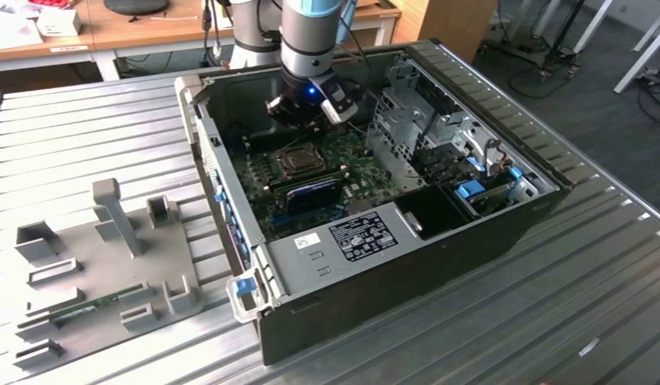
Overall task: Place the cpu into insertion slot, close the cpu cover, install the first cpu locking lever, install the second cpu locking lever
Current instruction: 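Install the first cpu locking lever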
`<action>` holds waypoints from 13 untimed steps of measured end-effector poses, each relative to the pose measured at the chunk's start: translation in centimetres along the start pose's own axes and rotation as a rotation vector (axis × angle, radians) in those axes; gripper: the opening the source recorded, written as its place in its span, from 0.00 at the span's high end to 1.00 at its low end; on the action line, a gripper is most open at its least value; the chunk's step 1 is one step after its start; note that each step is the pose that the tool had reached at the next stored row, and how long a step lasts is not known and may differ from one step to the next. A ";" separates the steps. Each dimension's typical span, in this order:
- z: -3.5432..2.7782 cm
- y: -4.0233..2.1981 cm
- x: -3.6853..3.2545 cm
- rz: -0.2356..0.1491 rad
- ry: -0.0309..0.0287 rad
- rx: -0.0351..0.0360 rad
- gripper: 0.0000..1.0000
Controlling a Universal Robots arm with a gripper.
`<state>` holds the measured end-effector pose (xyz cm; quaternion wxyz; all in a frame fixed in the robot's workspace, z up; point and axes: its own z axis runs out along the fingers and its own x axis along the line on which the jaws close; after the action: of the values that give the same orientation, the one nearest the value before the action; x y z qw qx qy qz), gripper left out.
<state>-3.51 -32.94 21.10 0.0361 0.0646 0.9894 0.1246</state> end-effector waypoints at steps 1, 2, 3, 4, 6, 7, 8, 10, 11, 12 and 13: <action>0.08 -0.04 -0.02 0.000 0.0000 -0.0001 0.90; 0.15 -0.08 -0.03 0.000 0.0000 0.0000 0.90; 0.22 -0.11 -0.04 0.000 0.0000 0.0000 0.90; 0.30 -0.14 -0.06 0.000 0.0000 0.0000 0.90; 0.47 -0.18 -0.08 0.000 0.0000 0.0000 0.90; 0.55 -0.20 -0.09 0.000 0.0000 0.0001 0.90; 0.64 -0.22 -0.11 0.000 0.0000 0.0003 0.90; 0.81 -0.26 -0.14 0.000 -0.0001 0.0007 0.90; 0.88 -0.27 -0.17 0.000 -0.0001 0.0012 0.90; 0.95 -0.28 -0.20 0.000 -0.0002 0.0017 0.90; 1.00 -0.29 -0.24 0.000 -0.0002 0.0022 0.90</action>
<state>-3.21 -33.01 20.07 0.0361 0.0646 0.9896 0.1235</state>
